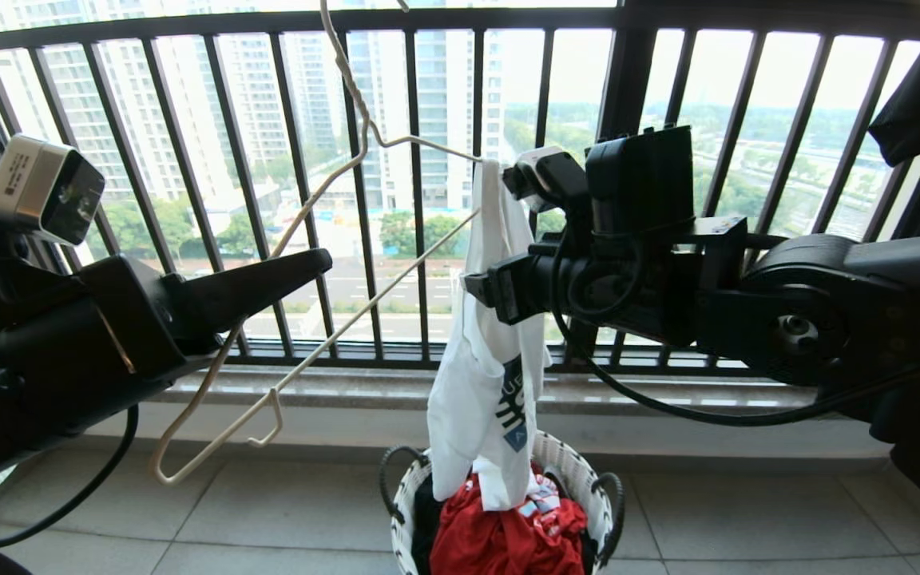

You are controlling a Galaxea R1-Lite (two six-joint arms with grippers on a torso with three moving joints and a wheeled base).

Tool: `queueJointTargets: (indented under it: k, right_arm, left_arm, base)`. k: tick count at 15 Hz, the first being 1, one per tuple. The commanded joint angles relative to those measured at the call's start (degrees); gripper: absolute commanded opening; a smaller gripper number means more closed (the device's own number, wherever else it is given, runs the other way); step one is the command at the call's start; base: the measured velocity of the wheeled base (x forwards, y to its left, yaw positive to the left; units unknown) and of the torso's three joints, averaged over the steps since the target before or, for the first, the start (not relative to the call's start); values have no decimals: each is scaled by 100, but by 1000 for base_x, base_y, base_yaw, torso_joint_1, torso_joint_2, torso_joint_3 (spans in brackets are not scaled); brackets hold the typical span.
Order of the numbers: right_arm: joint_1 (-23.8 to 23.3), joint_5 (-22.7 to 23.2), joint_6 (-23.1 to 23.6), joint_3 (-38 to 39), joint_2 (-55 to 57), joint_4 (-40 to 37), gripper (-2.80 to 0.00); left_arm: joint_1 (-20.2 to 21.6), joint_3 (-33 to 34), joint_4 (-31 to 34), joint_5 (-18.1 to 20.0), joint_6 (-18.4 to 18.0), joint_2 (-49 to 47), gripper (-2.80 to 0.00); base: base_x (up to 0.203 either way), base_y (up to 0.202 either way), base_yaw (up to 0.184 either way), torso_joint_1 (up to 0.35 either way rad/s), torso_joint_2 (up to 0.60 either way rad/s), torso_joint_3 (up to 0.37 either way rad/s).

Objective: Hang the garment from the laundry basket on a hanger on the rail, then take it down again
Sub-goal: Hang the clothes on the clothes rack

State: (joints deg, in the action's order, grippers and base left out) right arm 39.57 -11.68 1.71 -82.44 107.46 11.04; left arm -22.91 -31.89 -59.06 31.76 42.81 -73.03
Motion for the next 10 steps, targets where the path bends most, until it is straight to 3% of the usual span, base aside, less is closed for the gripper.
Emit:
queueJointTargets:
  k: [1,10]
  right_arm:
    - [-19,-10,4,-158,161,12,-280]
    - [-178,-26,13,-474,344,-17,-280]
  left_arm:
    - [5,-10,-35,6,25,-9,-280]
    - [5,-10,-35,-12,17,25,-280]
  base:
    - [0,0,0,0,0,0]
    - [0,0,0,0,0,0]
